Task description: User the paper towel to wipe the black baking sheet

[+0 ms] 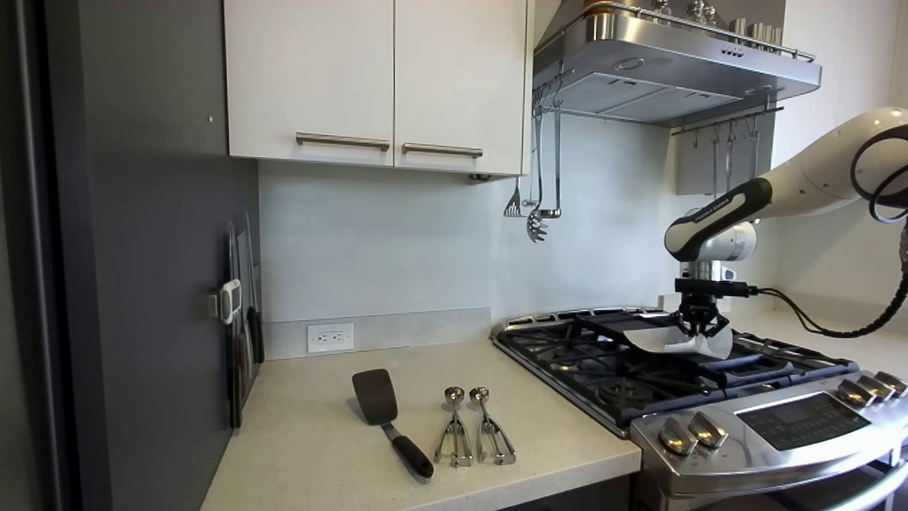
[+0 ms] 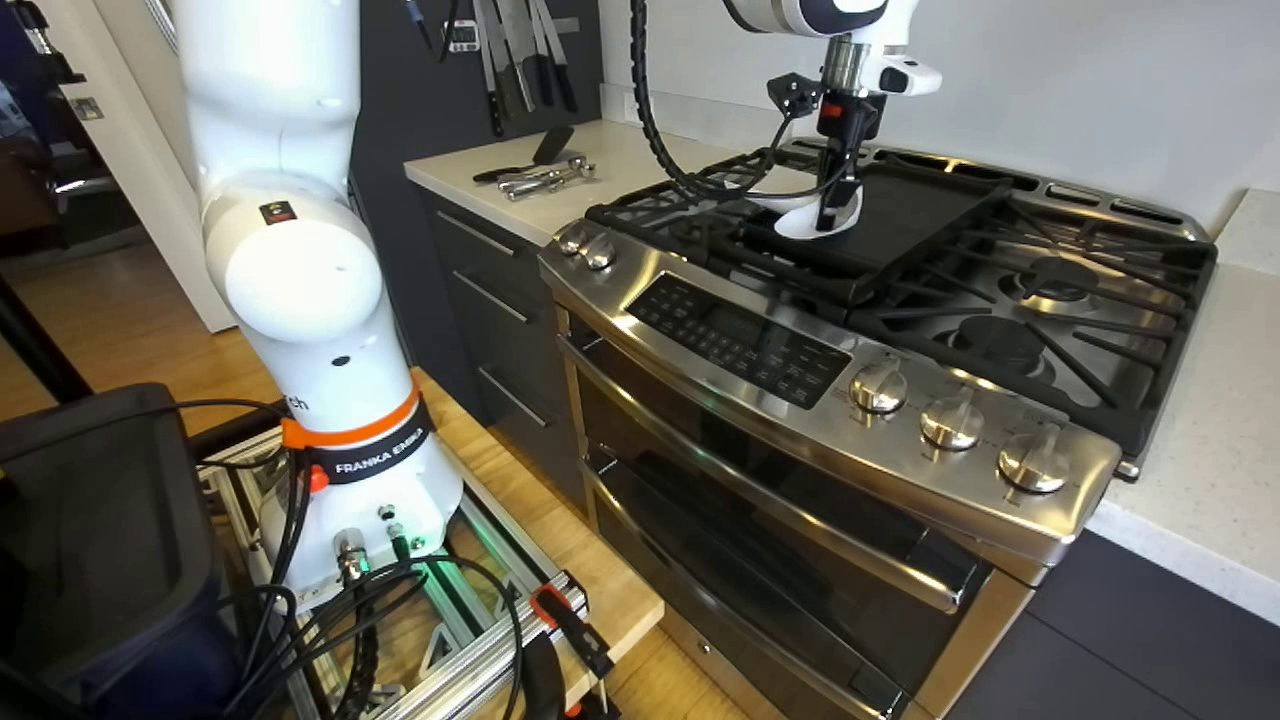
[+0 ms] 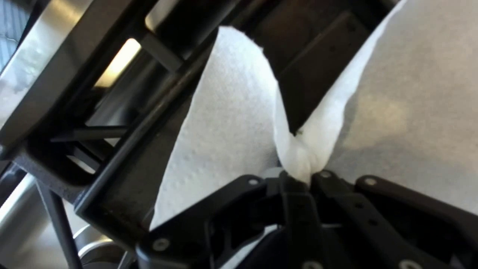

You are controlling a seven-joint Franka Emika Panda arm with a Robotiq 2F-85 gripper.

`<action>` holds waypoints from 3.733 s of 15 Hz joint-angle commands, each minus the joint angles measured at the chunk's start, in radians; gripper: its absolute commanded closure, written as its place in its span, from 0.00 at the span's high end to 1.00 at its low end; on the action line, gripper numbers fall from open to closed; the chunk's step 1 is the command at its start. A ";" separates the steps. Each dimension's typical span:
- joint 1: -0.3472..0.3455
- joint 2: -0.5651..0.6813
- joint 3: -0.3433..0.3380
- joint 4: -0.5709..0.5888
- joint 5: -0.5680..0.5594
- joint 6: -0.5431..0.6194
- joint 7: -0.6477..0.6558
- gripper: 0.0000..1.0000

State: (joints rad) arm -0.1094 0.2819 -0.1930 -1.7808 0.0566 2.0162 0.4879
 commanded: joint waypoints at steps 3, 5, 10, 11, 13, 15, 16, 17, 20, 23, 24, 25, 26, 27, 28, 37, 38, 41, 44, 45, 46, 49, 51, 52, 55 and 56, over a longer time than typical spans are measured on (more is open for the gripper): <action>-0.018 0.044 -0.059 -0.011 -0.097 0.077 0.101 0.00; -0.025 0.051 -0.075 -0.006 -0.124 0.086 0.134 0.00; -0.036 0.076 -0.085 0.007 -0.120 0.145 0.184 0.00; -0.034 0.081 -0.083 0.009 -0.119 0.168 0.192 0.00; -0.030 0.092 -0.077 0.013 -0.112 0.205 0.207 0.00; -0.027 0.097 -0.068 0.015 -0.098 0.224 0.209 0.00; -0.026 0.096 -0.061 0.014 -0.087 0.229 0.203 0.00; -0.024 0.096 -0.055 0.016 -0.081 0.231 0.199 0.00; -0.019 0.082 -0.027 0.017 -0.048 0.209 0.174 0.00; -0.012 0.065 0.014 0.011 0.005 0.186 0.140 0.00; -0.008 0.062 0.024 0.010 0.014 0.181 0.131 0.00; -0.005 0.061 0.035 0.010 0.030 0.177 0.118 0.00; -0.001 0.058 0.045 0.008 0.041 0.172 0.108 0.00; 0.002 0.056 0.053 0.007 0.055 0.164 0.095 0.00; 0.003 0.053 0.062 0.006 0.069 0.153 0.079 0.00; 0.011 0.063 0.090 0.055 0.128 -0.023 -0.041 0.00; 0.012 0.072 0.088 0.057 0.132 0.018 -0.028 0.00; 0.012 0.091 0.080 0.064 0.142 0.087 0.009 0.00; 0.012 0.114 0.071 0.068 0.146 0.174 0.048 0.00; 0.013 0.119 0.066 0.068 0.141 0.195 0.062 0.00; 0.013 0.124 0.059 0.068 0.128 0.212 0.076 0.00; 0.011 0.136 0.034 0.073 0.093 0.235 0.119 0.00; 0.009 0.144 0.016 0.083 0.075 0.237 0.148 0.00; 0.007 0.149 0.006 0.088 0.070 0.237 0.164 0.00; 0.003 0.161 -0.024 0.105 0.038 0.220 0.202 0.00; 0.003 0.164 -0.036 0.111 0.021 0.219 0.218 0.00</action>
State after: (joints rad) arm -0.1042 0.3860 -0.1915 -1.6786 0.1357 2.2197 0.6555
